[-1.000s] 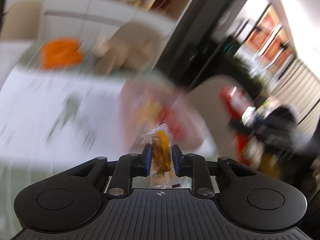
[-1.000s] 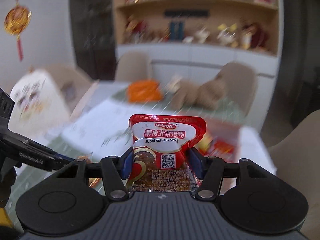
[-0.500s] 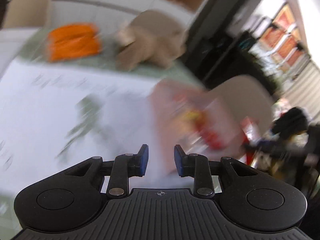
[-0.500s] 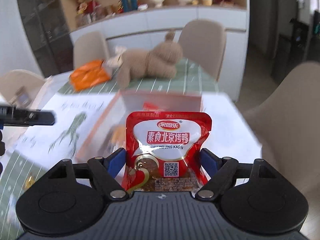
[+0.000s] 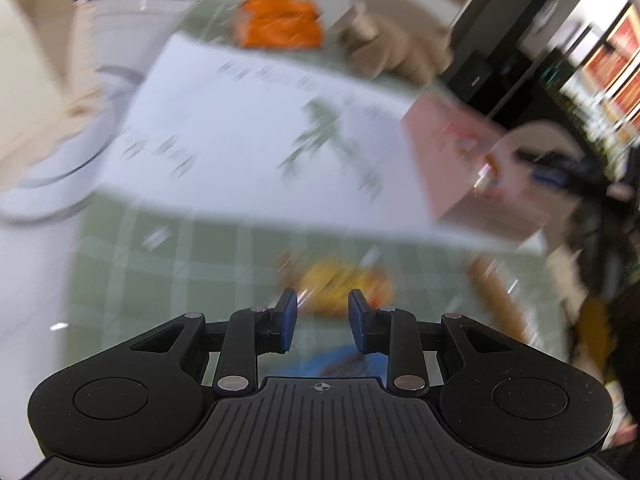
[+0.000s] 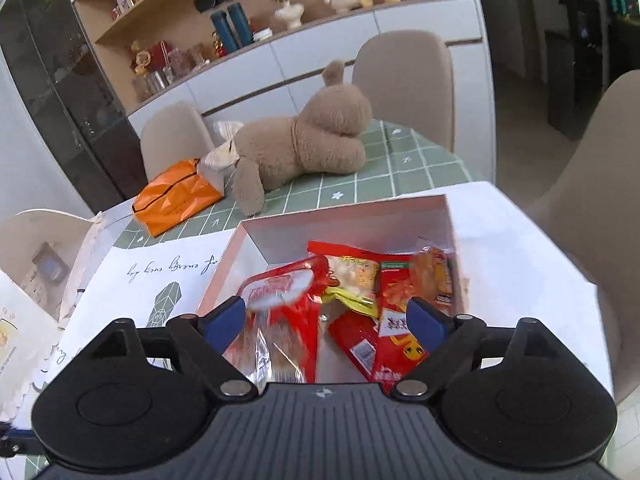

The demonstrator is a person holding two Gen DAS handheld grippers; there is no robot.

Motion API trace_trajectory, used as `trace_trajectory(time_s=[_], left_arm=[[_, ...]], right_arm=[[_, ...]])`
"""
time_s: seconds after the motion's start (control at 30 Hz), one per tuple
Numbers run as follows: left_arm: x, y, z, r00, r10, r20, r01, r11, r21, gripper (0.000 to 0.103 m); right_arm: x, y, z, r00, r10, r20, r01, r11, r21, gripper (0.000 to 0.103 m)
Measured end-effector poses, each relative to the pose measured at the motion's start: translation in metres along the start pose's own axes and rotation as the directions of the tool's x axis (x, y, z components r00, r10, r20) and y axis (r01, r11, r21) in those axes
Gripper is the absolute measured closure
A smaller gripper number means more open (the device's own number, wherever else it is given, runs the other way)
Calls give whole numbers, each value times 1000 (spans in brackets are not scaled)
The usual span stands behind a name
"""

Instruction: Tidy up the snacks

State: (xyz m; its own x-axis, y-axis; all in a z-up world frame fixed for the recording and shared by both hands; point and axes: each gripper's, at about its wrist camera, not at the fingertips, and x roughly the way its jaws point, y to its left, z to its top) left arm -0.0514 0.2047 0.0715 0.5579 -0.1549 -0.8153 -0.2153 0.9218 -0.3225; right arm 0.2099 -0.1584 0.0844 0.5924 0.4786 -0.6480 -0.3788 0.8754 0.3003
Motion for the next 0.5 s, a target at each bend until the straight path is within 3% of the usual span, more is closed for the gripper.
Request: trace_trajectory(time_s=[0.1,0.17,0.27,0.33,0.4,0.5], left_arm=[[-11,15,-26,991,81,-103,-79,996,29,72],[-15,18,-47,982,56,-179,-46,997,59,72],[-2,14,-69,960,17,-279,8,996,87,71],[1,4,-73,967,19,-256,13,992,124,71],[9,-5,-71,968,25,-249,9,991,133,71],[22,-23,-64,975,60,-216,-22,984,175,71]], right_arm=[[-26,17,-21,1000,-14,-21,10,989,-150,14],[-53,29,-41,996,28,-84,-46,975,-218,14],[-71,43,-79,965,139,-222,-197,944,-264,14],[-72,54,-105,951,138,-278,-221,930,-293,14],[-67,62,-125,948,94,-304,-194,928,-318,14],[-54,65,-142,944,49,-326,-144,951,-274,14]])
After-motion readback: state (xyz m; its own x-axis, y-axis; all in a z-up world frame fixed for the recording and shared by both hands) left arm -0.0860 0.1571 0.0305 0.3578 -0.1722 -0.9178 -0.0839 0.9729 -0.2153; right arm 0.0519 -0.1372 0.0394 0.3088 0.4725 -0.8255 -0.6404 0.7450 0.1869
